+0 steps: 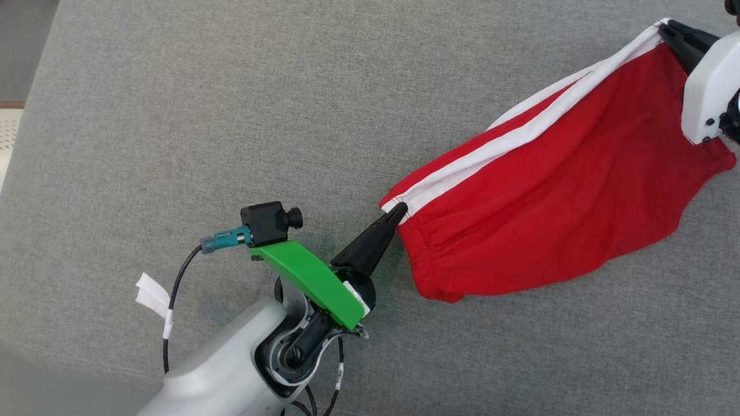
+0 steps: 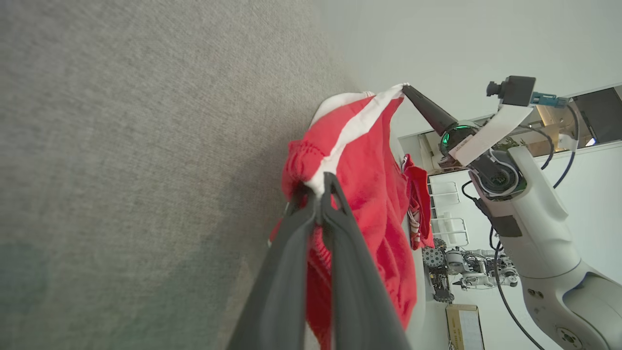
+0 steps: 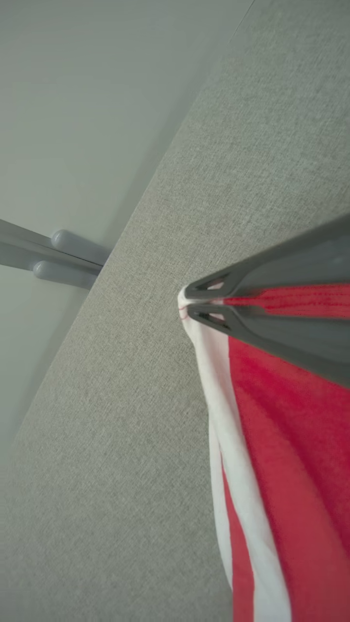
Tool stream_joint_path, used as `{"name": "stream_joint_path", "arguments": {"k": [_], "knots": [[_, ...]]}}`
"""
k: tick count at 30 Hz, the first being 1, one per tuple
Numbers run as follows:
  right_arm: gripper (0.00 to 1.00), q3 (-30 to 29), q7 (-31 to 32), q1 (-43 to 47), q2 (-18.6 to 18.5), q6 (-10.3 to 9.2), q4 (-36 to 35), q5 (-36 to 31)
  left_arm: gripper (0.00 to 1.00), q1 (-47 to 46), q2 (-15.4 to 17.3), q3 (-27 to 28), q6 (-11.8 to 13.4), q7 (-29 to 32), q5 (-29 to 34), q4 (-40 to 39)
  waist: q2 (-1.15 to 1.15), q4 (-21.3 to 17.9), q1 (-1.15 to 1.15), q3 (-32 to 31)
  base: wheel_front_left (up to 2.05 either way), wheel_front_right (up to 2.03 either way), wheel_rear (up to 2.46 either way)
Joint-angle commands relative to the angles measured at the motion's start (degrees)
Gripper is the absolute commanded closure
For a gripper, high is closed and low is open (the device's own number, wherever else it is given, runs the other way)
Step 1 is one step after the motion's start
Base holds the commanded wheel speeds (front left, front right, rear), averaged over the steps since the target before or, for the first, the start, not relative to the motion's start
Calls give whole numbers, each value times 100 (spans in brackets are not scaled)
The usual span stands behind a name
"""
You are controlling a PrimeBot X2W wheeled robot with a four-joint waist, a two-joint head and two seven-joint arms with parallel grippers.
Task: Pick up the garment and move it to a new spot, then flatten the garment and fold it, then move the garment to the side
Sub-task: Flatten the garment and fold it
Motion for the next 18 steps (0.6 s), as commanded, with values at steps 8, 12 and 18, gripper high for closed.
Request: {"name": "stream_joint_path", "arguments": {"k": [8, 12, 18], "knots": [[0, 329, -1019, -121, -26, -10, 361, 570, 0, 37, 208, -2, -1, -470, 531, 197, 0, -207, 0, -214, 0, 0, 0], [0, 356, -1357, 257, -150, -10, 456, 778, 0, 284, 306, 182, -1, -694, 1423, 411, 0, -234, 0, -477, 0, 0, 0], [0, 261, -1573, 1115, -306, -10, 544, 992, 0, 1281, -128, 1886, 373, -699, 3462, 64, 0, -134, 0, -766, 0, 0, 0]]}}
